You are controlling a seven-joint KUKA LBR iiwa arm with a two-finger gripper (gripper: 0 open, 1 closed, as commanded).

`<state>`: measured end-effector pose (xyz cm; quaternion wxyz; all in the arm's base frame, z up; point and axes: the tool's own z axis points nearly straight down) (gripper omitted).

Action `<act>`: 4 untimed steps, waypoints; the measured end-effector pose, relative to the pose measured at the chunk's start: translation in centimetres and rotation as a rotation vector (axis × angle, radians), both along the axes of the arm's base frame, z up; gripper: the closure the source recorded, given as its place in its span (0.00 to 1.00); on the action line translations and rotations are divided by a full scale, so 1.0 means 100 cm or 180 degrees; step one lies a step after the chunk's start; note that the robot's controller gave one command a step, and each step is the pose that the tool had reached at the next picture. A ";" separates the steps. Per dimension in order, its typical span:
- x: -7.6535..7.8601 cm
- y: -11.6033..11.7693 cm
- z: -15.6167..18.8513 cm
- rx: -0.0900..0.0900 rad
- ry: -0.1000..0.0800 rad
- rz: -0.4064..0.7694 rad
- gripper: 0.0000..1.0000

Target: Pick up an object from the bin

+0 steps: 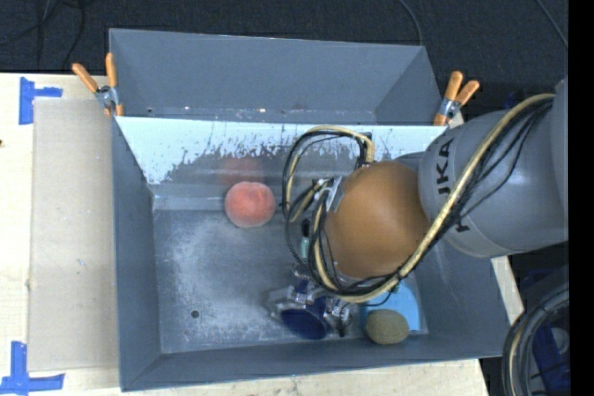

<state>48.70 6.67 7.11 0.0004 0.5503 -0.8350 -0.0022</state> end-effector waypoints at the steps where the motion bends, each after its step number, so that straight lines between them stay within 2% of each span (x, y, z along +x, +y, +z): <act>1: -0.002 0.000 0.008 -0.0004 0.0024 -0.0001 1.00; 4: -0.002 0.001 0.065 0.0002 0.0017 -0.0009 1.00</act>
Offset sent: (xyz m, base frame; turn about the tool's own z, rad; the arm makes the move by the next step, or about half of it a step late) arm -0.0001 0.0001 0.0496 0.0000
